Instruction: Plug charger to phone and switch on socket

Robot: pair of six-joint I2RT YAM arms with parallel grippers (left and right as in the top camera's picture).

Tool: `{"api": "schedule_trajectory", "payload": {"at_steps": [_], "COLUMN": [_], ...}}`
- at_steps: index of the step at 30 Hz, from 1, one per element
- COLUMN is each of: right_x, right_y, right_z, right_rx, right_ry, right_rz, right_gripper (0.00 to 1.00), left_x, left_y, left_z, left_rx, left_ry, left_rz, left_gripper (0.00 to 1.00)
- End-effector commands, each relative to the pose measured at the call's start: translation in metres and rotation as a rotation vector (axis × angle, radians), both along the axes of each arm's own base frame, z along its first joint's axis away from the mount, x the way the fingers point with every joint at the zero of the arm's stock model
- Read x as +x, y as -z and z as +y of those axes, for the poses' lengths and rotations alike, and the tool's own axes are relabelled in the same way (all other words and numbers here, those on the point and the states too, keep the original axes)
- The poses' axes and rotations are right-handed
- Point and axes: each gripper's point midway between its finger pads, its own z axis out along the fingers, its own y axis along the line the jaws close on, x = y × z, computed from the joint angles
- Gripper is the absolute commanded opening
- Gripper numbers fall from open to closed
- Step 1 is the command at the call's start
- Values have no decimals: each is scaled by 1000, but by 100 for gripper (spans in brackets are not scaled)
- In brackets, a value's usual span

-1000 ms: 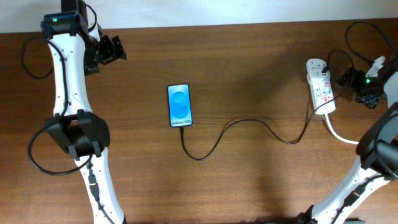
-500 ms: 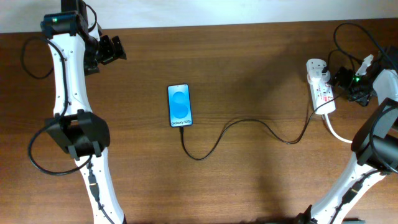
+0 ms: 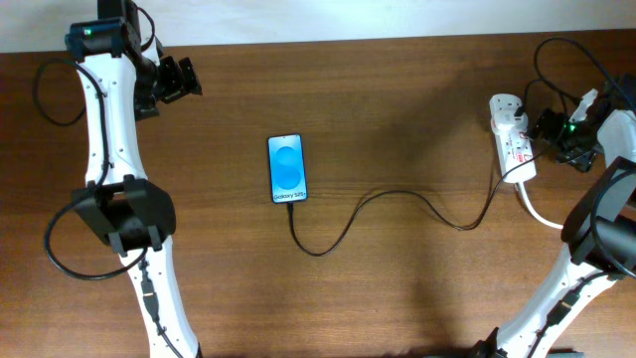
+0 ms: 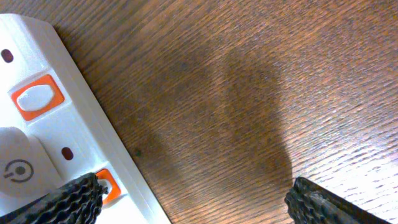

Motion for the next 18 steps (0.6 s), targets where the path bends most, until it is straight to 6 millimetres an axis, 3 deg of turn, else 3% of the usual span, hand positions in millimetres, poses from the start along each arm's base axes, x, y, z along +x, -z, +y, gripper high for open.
{"api": "schedule_trajectory", "payload": {"at_steps": [1,7,18], "right_x": [-5,2,0], "right_y": [14,14,16], "right_z": [12,29,35], "right_rx": [14,-3,-2], "right_ry": [-32,-94,-103], "right_rz": [49,51,73], "right_gripper": [98,98,98], "left_x": [1,1,1], "left_y": [-3,-3,-3], "left_z": [2,1,2], "left_rx": [4,4,3], "left_ry": [-8,-8,-8], "left_rz": [-10,-10,-10], "left_gripper": [99,99,99]}}
